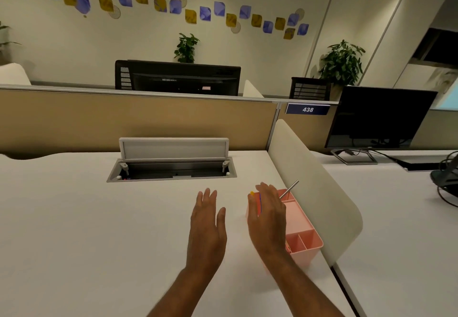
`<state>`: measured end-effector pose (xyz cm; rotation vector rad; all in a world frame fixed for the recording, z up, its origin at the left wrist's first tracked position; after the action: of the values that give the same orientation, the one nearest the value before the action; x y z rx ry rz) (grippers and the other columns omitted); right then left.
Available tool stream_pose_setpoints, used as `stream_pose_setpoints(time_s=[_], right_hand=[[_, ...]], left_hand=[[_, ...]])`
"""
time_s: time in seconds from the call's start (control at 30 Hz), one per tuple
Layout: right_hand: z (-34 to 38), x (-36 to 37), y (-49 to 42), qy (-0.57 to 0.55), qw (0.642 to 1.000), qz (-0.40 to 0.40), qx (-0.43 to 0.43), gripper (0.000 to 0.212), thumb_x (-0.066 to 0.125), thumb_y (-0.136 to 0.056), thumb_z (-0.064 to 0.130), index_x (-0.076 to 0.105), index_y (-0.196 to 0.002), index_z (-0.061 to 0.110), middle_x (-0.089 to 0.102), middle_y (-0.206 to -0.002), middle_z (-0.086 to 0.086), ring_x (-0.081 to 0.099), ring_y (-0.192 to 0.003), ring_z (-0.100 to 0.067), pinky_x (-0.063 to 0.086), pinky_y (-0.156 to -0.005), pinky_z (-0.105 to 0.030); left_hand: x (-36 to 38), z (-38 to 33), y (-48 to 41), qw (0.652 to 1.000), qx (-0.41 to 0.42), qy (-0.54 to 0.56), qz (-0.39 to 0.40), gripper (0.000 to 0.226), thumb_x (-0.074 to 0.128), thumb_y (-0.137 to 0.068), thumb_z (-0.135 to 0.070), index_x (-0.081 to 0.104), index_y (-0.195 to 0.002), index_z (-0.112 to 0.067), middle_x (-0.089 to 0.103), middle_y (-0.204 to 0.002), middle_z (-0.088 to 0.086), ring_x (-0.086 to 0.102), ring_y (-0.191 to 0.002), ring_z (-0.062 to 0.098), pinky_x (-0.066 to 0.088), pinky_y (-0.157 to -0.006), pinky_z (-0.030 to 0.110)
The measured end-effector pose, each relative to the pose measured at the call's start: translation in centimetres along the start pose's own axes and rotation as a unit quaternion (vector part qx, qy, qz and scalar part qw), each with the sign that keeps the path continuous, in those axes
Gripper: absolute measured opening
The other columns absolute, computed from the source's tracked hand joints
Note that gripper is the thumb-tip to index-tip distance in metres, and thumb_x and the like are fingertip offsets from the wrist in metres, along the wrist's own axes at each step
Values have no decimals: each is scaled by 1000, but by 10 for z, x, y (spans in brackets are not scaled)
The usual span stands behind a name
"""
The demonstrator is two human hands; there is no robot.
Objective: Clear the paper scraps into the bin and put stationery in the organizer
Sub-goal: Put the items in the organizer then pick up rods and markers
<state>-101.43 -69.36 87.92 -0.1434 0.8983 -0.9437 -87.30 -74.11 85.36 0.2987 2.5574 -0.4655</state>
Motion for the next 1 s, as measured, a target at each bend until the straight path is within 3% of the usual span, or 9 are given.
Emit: stream_pose_setpoints(time_s=[0.1, 0.27, 0.37, 0.7, 1.0], right_hand=[[35, -23, 22, 39, 996, -27, -69, 49, 53, -95, 39, 56, -137, 15, 47, -150, -7, 37, -143, -28, 25, -115, -46], [86, -77, 69, 61, 990, -25, -128, 59, 31, -99, 50, 43, -147, 17, 30, -158, -5, 21, -149, -27, 12, -121, -48], [107, -113, 106, 57, 988, -17, -144, 61, 30, -99, 50, 40, -148, 16, 27, -160, -6, 18, -150, -26, 10, -122, -47], [144, -221, 278, 32, 980, 17, -197, 59, 29, -102, 44, 25, -154, 17, 5, -166, -4, -4, -153, -21, 7, -124, -50], [203, -238, 439, 18, 974, 95, -204, 58, 37, -104, 36, 22, -155, 12, 2, -166, -8, -6, -153, -23, 3, -124, -51]], left_hand=[[-28, -18, 15, 997, 55, -47, -30, 58, 33, -102, -47, 12, -154, -34, -4, -164, -13, -7, -153, 8, -12, -119, 21], [-82, -55, 64, 980, 133, -125, -73, 64, 31, -102, -47, 11, -159, -24, -5, -167, -6, -13, -154, 10, -9, -124, 33], [-112, -71, 108, 971, 147, -168, -84, 65, 23, -104, -51, 8, -160, -23, -5, -169, -3, -10, -155, 15, -4, -127, 41], [-205, -92, 323, 956, 138, -227, -123, 63, 25, -106, -43, -1, -160, -20, -9, -169, 0, -7, -155, 21, 1, -123, 44], [-306, -45, 469, 950, 106, -271, -113, 64, 35, -107, -31, 6, -159, -7, -6, -168, 12, -4, -156, 27, 10, -125, 52]])
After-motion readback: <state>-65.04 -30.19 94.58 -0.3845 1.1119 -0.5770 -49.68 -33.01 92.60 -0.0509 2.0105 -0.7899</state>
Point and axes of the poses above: each hand's wrist, its own y-axis away from the middle knuckle, its own x-axis out of the palm, z = x × y, the point moved 4 cm from there along -y, towards the middle knuckle
